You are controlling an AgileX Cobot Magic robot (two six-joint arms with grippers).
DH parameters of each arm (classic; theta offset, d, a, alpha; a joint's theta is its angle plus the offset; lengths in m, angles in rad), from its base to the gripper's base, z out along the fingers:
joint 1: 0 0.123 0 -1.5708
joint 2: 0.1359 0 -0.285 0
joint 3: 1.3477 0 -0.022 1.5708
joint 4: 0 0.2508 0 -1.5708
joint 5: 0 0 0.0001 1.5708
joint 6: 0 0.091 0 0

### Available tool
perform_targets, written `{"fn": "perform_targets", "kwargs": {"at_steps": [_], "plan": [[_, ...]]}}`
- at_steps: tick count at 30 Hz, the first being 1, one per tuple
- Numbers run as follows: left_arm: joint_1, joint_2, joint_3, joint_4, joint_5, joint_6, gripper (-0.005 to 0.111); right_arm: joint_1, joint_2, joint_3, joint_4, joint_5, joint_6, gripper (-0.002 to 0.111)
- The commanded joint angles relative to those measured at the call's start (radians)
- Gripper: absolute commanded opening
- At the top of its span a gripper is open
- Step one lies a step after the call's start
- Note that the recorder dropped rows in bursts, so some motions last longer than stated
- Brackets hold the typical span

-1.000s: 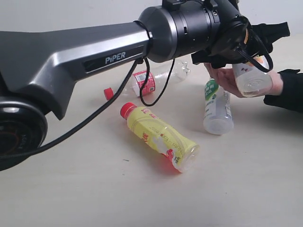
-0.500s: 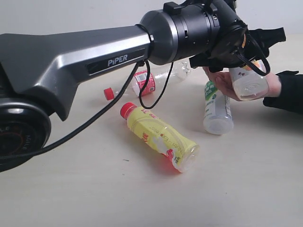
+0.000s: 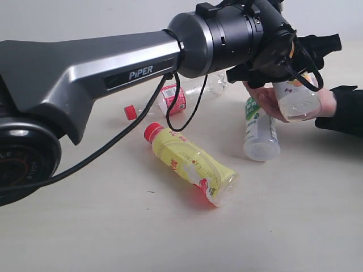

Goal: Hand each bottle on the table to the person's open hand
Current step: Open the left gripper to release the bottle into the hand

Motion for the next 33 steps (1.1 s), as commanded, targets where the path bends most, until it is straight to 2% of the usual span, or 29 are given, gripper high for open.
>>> {"fn": "perform_targets", "kwargs": {"at_steps": [1,7,11,24,33], "plan": [[0.003,-0.001,0.003,-0.001,0.011,-0.001,0.067,-0.006,-0.006,0.005,0.000,-0.005,-0.004,0.002],[0.003,-0.003,0.003,0.009,0.011,-0.001,0.067,-0.006,-0.006,0.005,0.000,-0.005,-0.006,0.002],[0.003,-0.003,0.003,0.009,0.014,-0.001,0.080,-0.006,-0.006,0.005,0.000,-0.005,-0.006,0.002],[0.003,-0.042,0.003,0.017,0.019,0.041,0.079,-0.006,-0.006,0.005,0.000,-0.005,-0.006,0.002],[0.012,-0.103,0.003,0.019,0.081,0.079,0.079,-0.006,-0.006,0.005,0.000,-0.005,-0.004,0.002]]}}
